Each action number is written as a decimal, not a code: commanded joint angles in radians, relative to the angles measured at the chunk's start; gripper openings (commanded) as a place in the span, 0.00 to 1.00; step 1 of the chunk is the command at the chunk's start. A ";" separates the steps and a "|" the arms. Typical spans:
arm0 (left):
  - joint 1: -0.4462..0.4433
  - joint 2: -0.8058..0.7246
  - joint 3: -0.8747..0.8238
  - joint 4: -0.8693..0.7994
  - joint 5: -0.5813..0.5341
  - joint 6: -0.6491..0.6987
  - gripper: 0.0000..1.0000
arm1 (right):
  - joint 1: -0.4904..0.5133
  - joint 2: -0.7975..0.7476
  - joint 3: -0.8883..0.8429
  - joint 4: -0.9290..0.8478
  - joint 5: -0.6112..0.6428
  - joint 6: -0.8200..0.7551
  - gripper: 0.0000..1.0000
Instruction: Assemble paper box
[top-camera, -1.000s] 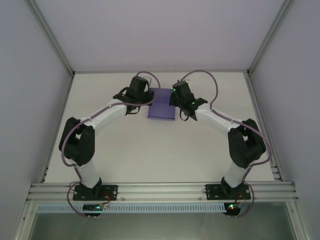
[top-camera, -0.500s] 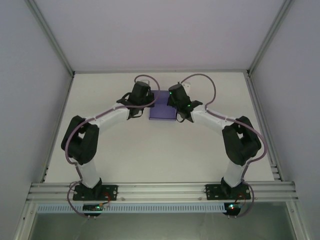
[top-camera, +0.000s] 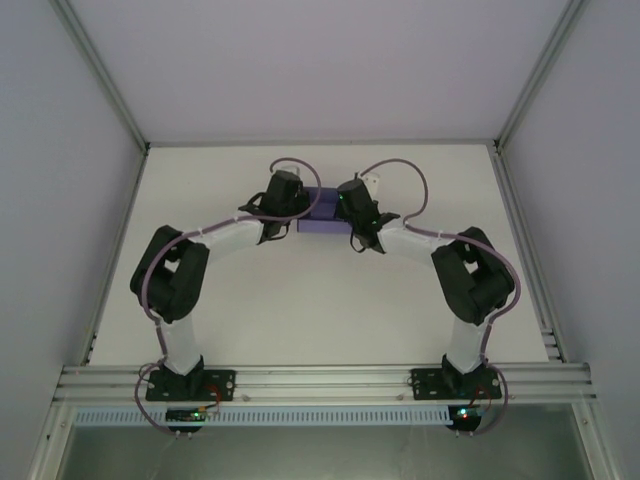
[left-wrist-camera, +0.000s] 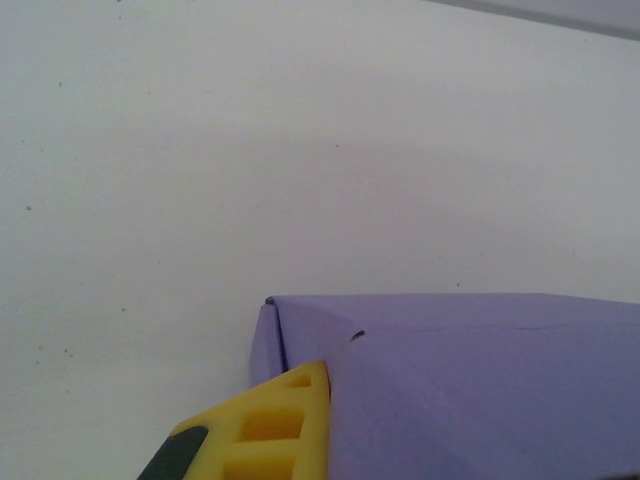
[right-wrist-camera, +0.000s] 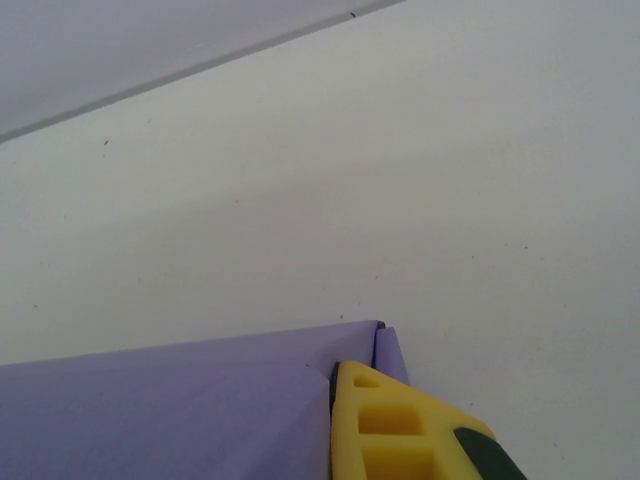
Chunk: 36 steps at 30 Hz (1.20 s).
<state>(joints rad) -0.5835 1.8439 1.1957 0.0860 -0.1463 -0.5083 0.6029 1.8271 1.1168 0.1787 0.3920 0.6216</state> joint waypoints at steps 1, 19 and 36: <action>-0.014 -0.012 -0.084 0.012 0.044 0.013 0.02 | 0.015 -0.001 -0.085 0.146 -0.050 -0.116 0.05; -0.015 -0.203 -0.134 -0.133 0.115 0.059 0.67 | 0.029 -0.056 -0.270 0.227 -0.033 -0.240 0.05; 0.137 -0.297 0.013 -0.312 0.266 -0.107 1.00 | 0.068 -0.053 -0.323 0.230 0.020 -0.272 0.08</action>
<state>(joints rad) -0.5056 1.4826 1.1568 -0.1799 0.0238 -0.5316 0.6548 1.7603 0.8318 0.5209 0.4164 0.3607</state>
